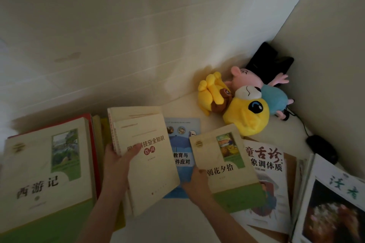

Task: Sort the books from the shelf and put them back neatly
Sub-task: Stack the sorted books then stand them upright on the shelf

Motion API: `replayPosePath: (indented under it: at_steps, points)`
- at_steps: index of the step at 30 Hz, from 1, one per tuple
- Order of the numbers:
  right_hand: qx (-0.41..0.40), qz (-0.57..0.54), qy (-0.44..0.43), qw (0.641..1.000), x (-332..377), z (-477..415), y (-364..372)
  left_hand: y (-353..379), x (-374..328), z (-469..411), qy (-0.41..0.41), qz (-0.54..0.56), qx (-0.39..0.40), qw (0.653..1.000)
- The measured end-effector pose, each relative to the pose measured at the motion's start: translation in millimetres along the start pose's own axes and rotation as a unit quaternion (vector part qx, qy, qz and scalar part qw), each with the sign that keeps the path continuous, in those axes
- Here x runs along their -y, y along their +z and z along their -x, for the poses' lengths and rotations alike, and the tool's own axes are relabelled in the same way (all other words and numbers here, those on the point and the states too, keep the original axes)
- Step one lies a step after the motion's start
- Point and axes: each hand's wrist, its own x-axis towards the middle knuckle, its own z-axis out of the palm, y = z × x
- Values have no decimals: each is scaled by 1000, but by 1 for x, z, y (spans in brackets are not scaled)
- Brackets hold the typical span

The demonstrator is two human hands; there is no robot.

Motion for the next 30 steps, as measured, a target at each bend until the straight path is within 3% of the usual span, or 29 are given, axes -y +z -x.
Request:
replayPosePath:
  at_steps: [3,11,14,17,22,25,30]
  points:
    - [5,37,21,999,3,6,15,-1,0,-1,1,-9,8,1000]
    - [-147,96,53,983,-6,7,31,3,-13,0,23,-45,27,998]
    - [-187,45,70,979,1,0,29,3,-20,2,31,-42,29,998]
    - [-177,-51,114,976,9,-10,28,2,-27,5,36,-28,27,999]
    - [-179,-20,154,972,17,-6,45,-3,-33,4,37,-28,35,998]
    - [-183,-112,144,966,23,-5,48,-6,-32,4,38,-30,33,998]
    - [-122,-337,29,933,15,5,41,-11,-34,5,23,-2,16,1000]
